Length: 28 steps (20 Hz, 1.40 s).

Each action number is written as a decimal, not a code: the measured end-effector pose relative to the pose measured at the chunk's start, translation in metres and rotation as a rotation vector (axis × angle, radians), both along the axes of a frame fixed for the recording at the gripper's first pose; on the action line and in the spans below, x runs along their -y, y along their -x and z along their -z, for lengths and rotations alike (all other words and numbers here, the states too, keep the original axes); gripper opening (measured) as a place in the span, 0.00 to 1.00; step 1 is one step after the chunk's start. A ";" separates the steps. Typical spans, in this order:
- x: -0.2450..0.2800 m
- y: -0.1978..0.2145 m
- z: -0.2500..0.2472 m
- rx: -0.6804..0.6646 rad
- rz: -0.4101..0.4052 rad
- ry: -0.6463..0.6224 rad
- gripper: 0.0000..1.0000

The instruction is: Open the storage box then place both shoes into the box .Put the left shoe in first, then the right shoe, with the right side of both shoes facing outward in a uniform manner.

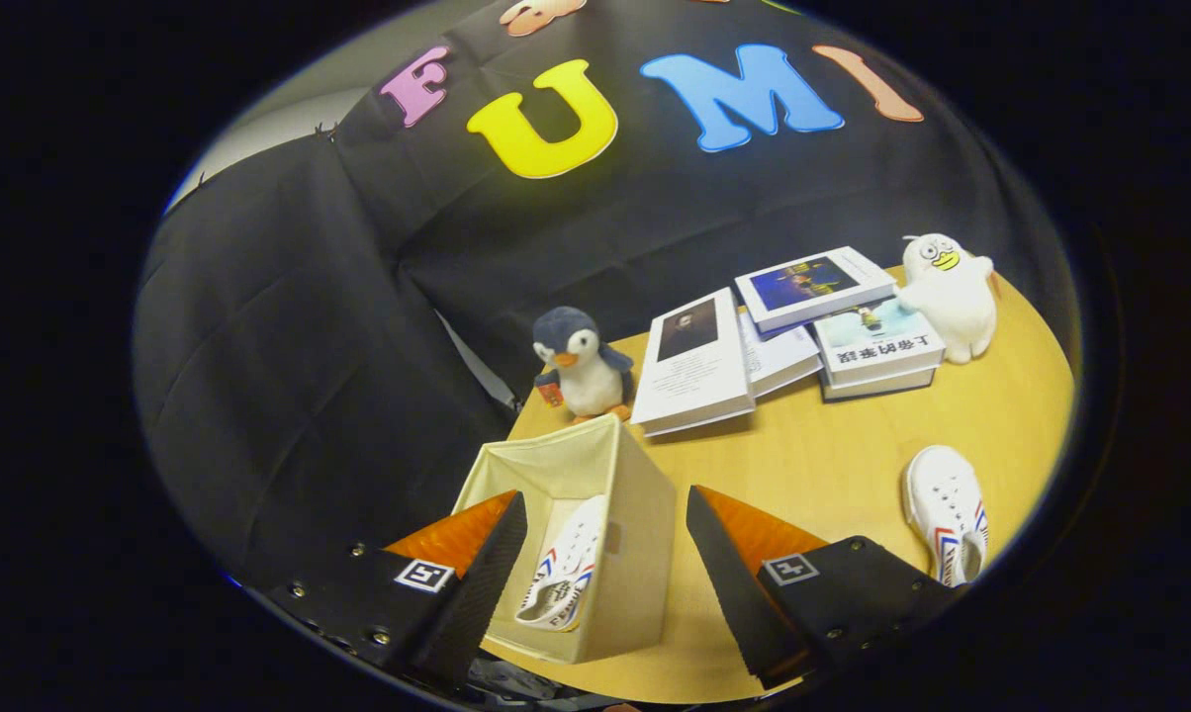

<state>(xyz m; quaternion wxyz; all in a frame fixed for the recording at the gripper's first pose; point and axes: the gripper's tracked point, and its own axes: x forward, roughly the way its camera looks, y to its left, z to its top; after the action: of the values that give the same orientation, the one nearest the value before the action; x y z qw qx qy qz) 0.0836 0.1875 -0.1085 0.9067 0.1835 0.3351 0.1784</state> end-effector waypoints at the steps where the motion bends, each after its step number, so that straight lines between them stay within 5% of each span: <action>1: 0.018 -0.002 -0.001 0.005 0.025 0.012 0.98; 14: 0.196 0.012 0.030 0.012 0.145 0.318 0.98; 28: 0.285 0.040 0.146 -0.231 0.142 0.461 0.98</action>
<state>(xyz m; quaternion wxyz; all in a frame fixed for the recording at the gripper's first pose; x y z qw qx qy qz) 0.0432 -0.0979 -0.2544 0.8905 0.0141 0.4546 0.0112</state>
